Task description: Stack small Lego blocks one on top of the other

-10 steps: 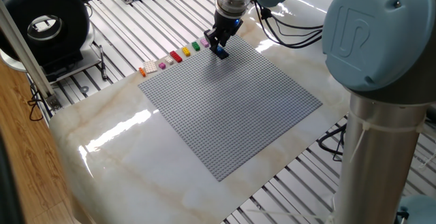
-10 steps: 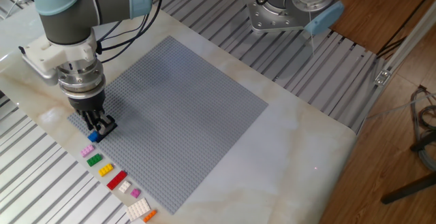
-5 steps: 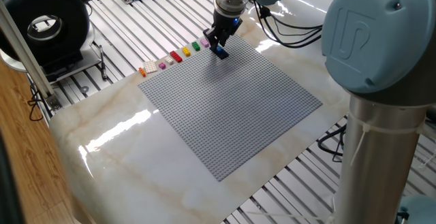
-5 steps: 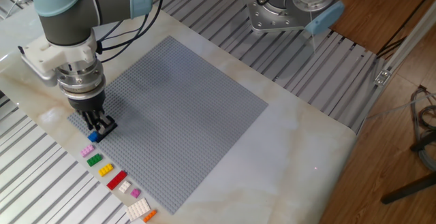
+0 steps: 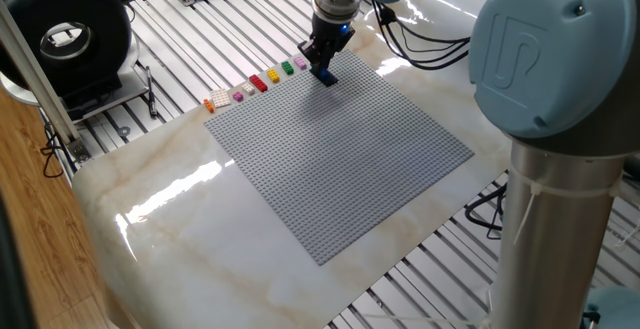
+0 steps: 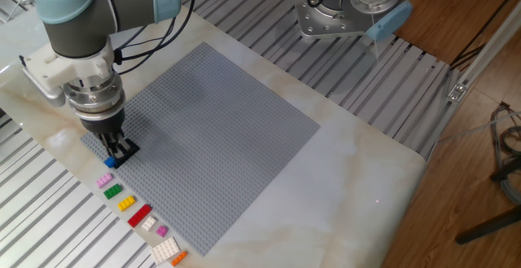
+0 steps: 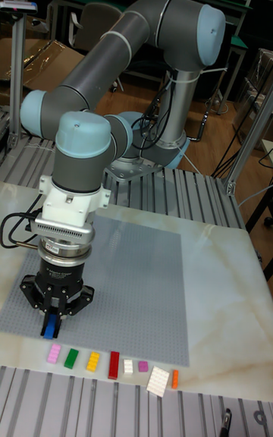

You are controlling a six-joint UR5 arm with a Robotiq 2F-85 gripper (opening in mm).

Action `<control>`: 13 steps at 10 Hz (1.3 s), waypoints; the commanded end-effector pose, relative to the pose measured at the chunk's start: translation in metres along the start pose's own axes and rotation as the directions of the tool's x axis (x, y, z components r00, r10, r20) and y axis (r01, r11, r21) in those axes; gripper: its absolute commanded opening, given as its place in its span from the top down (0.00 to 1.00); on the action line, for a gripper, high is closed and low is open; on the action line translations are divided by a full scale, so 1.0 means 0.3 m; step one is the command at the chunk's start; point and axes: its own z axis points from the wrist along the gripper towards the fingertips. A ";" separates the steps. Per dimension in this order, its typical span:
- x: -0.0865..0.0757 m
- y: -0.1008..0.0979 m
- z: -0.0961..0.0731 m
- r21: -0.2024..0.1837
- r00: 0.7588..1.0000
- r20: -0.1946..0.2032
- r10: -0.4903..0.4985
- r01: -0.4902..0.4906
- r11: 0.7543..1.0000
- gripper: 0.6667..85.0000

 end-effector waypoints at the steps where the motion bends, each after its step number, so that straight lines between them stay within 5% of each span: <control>1: -0.002 -0.001 -0.006 0.000 1.000 -0.006 0.020 -0.020 1.000 0.79; 13: -0.002 0.011 -0.018 0.013 0.998 -0.030 0.055 -0.055 0.998 0.89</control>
